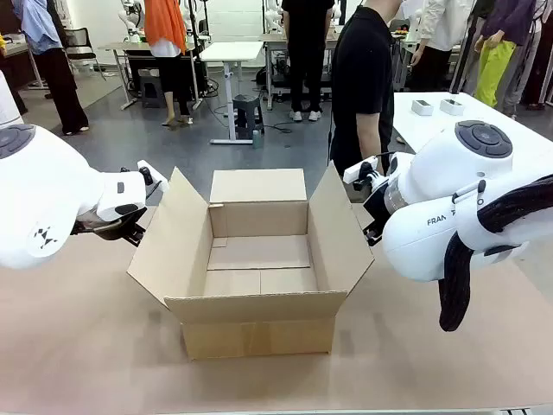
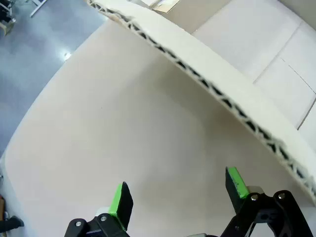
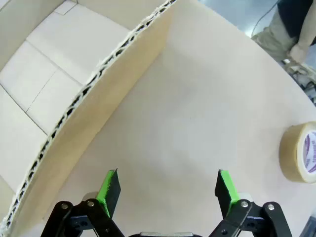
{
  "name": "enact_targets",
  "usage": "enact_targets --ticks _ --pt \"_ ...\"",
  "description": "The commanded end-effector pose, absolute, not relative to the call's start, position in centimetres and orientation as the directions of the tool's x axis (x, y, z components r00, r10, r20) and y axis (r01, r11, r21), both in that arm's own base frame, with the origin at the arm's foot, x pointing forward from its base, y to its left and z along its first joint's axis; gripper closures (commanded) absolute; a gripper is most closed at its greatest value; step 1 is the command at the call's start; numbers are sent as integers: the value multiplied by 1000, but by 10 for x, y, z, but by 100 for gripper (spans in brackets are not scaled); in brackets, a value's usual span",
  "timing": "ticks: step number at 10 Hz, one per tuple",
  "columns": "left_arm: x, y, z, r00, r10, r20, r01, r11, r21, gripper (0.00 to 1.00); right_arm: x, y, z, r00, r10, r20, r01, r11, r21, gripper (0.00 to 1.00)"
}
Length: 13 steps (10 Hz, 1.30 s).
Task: Wrap the clocks to prevent damage.
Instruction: Open the side flaps of the Package Box.
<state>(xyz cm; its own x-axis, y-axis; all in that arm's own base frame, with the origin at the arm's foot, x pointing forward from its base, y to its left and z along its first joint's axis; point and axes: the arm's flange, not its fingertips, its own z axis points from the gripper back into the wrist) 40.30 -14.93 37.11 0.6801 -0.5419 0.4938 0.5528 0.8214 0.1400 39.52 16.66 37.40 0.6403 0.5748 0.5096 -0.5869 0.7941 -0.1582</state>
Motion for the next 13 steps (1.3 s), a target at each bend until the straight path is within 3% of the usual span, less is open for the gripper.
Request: enact_targets --ticks 1,13 --pt "403 -149 371 680 -542 494 553 821 140 0 395 167 374 640 575 510 -587 794 -158 0" --pt "403 -149 371 680 -542 494 553 821 140 0 395 167 374 640 575 510 -587 794 -158 0"
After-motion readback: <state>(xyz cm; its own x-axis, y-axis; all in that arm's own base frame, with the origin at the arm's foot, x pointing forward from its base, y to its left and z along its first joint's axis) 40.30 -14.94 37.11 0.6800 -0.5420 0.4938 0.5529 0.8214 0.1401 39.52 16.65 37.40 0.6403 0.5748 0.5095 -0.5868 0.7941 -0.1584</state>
